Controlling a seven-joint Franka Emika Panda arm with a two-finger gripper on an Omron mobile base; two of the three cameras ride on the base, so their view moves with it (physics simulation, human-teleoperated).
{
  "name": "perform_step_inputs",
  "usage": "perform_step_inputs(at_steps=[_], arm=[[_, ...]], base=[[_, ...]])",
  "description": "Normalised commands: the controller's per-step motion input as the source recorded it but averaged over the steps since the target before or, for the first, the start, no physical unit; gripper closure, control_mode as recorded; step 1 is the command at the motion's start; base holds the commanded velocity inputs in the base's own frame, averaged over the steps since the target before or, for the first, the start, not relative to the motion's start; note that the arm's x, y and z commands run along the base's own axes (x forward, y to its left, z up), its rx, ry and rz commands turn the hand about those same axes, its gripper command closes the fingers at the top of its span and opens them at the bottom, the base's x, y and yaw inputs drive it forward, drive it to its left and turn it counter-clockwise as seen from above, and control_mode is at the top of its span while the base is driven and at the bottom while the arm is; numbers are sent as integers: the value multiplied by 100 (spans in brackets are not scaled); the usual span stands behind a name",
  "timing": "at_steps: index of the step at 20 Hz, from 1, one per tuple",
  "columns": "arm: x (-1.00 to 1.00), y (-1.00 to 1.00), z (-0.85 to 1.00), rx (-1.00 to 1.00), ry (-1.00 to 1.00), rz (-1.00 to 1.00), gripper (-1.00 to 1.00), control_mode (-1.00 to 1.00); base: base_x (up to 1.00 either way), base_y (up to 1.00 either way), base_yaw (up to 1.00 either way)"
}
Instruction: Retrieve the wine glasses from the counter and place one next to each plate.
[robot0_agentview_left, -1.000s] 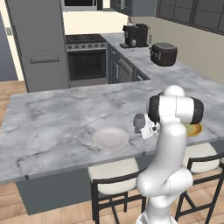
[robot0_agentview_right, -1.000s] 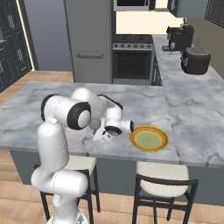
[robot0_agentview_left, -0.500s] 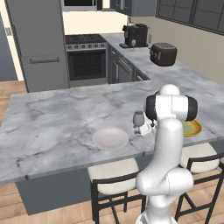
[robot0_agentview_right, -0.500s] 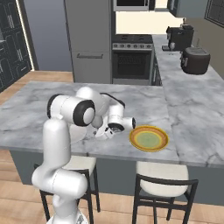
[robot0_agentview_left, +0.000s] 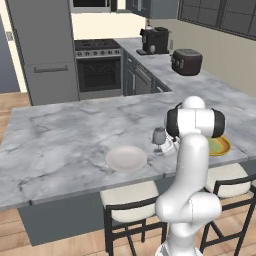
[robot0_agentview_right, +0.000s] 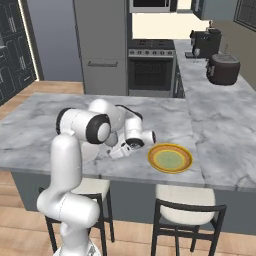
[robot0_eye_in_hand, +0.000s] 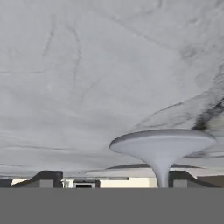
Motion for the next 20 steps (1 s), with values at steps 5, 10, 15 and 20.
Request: perform_step_inputs(at_steps=[5, 10, 15, 20], arm=[[2, -19, -17, 0, 23, 2, -100, -100], [0, -10, -3, 0, 4, 0, -100, -100], [0, -36, 1, 2, -16, 0, -100, -100], [0, -26, 1, 1, -19, -2, -100, -100]], base=[[0, 0, 0], [0, 0, 0], [0, 0, 0], [0, 0, 0]])
